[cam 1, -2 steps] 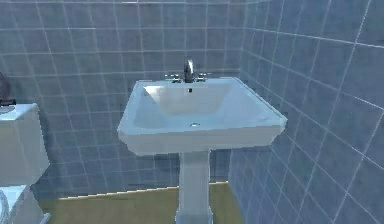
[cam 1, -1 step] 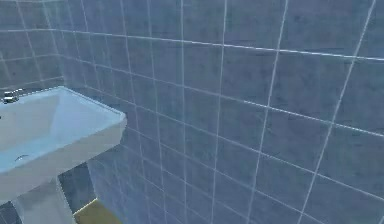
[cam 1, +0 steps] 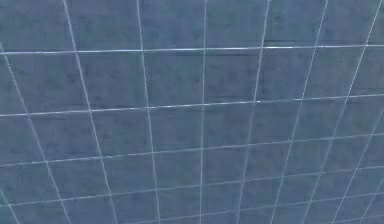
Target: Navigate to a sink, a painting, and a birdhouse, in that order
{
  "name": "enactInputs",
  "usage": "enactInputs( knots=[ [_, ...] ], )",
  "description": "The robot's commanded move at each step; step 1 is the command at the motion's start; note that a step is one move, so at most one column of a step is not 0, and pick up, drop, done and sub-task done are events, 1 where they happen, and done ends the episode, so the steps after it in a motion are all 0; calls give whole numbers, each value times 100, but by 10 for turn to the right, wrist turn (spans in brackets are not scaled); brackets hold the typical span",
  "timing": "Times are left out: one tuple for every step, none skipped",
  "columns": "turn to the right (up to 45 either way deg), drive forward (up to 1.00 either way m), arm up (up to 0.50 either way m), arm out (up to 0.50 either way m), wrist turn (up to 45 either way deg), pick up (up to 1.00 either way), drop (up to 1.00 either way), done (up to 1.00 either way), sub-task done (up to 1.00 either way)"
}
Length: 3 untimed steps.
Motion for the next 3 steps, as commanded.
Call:
enactInputs(
  knots=[
    [450, 0, 0, 0, 0, 0, 0, 0, 0],
    [360, 0, 0, 0, 0, 0, 0, 0, 0],
    [0, 100, 0, 0, 0, 0, 0, 0, 0]
  ],
)
